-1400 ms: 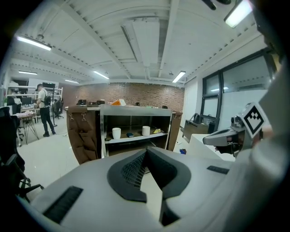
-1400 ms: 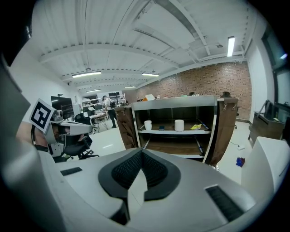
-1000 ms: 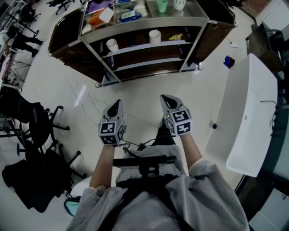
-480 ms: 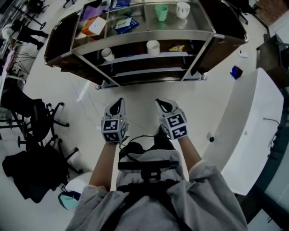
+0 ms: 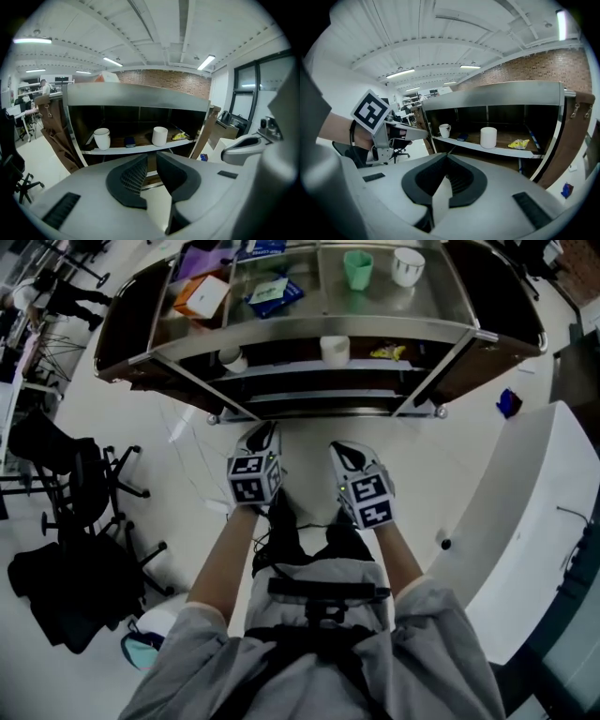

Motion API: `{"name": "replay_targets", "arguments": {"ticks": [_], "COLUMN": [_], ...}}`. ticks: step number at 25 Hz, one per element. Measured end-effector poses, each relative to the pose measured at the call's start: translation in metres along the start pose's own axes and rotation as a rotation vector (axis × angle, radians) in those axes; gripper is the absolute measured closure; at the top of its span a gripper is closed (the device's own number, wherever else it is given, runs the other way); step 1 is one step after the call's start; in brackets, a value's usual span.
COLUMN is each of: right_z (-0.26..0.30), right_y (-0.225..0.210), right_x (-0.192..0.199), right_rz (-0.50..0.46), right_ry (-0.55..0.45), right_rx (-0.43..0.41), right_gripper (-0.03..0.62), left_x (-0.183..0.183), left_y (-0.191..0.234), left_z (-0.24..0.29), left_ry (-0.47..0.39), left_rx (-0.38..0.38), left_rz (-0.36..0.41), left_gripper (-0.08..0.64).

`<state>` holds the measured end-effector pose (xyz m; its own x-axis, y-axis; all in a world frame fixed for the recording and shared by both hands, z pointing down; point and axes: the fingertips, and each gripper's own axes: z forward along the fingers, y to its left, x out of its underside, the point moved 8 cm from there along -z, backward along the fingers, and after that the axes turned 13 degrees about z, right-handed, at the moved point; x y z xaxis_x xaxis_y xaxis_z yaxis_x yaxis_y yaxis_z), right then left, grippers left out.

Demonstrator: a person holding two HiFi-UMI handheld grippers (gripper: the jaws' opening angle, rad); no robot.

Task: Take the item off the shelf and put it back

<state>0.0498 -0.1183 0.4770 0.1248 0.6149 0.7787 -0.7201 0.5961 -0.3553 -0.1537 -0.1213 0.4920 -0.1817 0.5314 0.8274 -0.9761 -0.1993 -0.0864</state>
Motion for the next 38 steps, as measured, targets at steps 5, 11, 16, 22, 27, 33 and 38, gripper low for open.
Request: {"name": "replay_targets", "arguments": {"ticks": [5,11,16,22,27,33,38], "right_z": [0.033,0.073,0.099,0.117,0.127,0.131,0.132], "right_y": [-0.005,-0.016,-0.027,-0.038,-0.044,-0.050,-0.057], "right_x": [-0.006,-0.015,-0.017,-0.005,0.008,0.020,0.020], "right_rz": [0.040,0.076,0.088,0.103,0.123,0.137,0.154], "right_ry": [0.013,0.021,0.024,0.022,0.044,0.060,0.048], "right_rx": [0.028,0.036,0.044,0.047,0.046,0.047,0.054], "right_gripper": [0.583,0.583,0.583,0.583,0.583,0.583,0.583], "left_x": [-0.009,-0.020,-0.020,-0.009,-0.004,0.000,0.006], "left_y": [0.023,0.050,0.069,0.080,0.088,0.095,0.101], "left_z": [0.065,0.140,0.195,0.241,0.265,0.286,0.293], "left_ry": [0.035,0.085,0.110,0.178,0.224,0.284,0.337], "left_rx": [0.002,-0.011,-0.032,-0.043,-0.050,-0.069,-0.093], "left_rz": [-0.045,-0.080,-0.072,-0.045,0.007,0.050,0.052], "left_gripper": [0.418,0.309,0.244,0.224,0.216,0.216,0.216]}}
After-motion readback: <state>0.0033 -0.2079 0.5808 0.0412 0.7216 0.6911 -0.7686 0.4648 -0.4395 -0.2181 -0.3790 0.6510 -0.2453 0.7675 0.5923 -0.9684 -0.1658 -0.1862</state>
